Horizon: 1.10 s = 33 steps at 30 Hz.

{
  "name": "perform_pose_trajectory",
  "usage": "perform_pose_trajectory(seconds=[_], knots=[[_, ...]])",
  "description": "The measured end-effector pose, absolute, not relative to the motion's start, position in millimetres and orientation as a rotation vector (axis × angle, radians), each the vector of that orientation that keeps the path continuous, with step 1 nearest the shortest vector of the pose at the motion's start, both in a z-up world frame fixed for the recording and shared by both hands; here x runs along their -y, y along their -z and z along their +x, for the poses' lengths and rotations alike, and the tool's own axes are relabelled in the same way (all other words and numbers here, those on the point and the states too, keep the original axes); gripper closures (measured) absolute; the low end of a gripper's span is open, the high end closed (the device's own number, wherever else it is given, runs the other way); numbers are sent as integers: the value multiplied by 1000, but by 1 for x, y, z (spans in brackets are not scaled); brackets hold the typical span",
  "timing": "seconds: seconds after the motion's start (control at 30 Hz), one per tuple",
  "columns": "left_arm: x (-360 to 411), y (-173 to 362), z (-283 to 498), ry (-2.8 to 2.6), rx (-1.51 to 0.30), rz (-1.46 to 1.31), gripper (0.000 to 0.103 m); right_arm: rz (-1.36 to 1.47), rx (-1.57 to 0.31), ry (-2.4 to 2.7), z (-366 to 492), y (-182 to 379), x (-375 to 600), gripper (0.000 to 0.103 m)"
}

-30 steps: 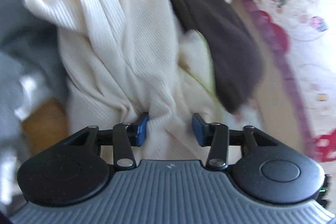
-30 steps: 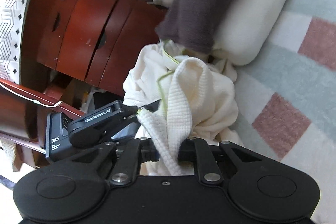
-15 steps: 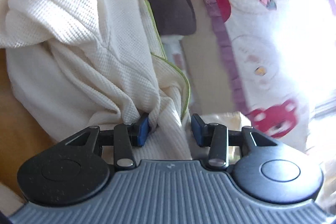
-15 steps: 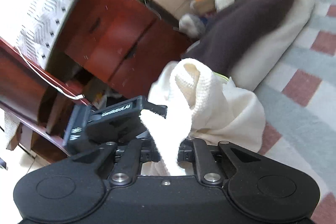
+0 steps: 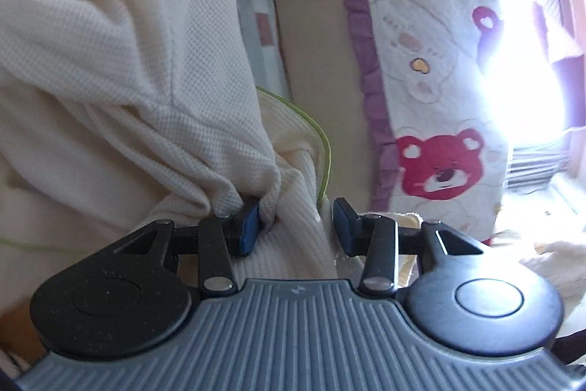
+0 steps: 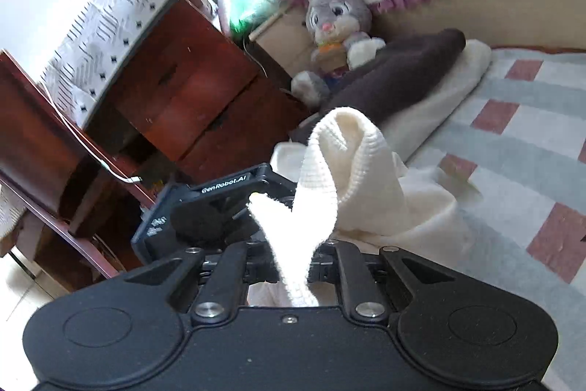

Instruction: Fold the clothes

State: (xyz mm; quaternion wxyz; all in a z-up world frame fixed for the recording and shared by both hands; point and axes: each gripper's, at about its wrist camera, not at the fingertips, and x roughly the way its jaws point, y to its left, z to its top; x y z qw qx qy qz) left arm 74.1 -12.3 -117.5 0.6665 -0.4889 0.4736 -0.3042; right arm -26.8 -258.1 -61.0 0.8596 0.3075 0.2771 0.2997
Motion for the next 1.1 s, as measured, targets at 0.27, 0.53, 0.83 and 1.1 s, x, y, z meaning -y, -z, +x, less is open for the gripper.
perform_pose_trajectory(seconds=[0.27, 0.53, 0.83, 1.1], knots=[[41, 96, 58, 713, -1031, -972, 62, 626, -532, -564, -47, 45, 289, 91], [96, 64, 70, 804, -1037, -852, 62, 764, -475, -520, -60, 39, 339, 91], [163, -92, 67, 1103, -701, -673, 63, 636, -96, -445, -111, -90, 390, 91], [191, -67, 59, 1161, -810, -374, 66, 416, -176, 90, -189, -97, 419, 92]])
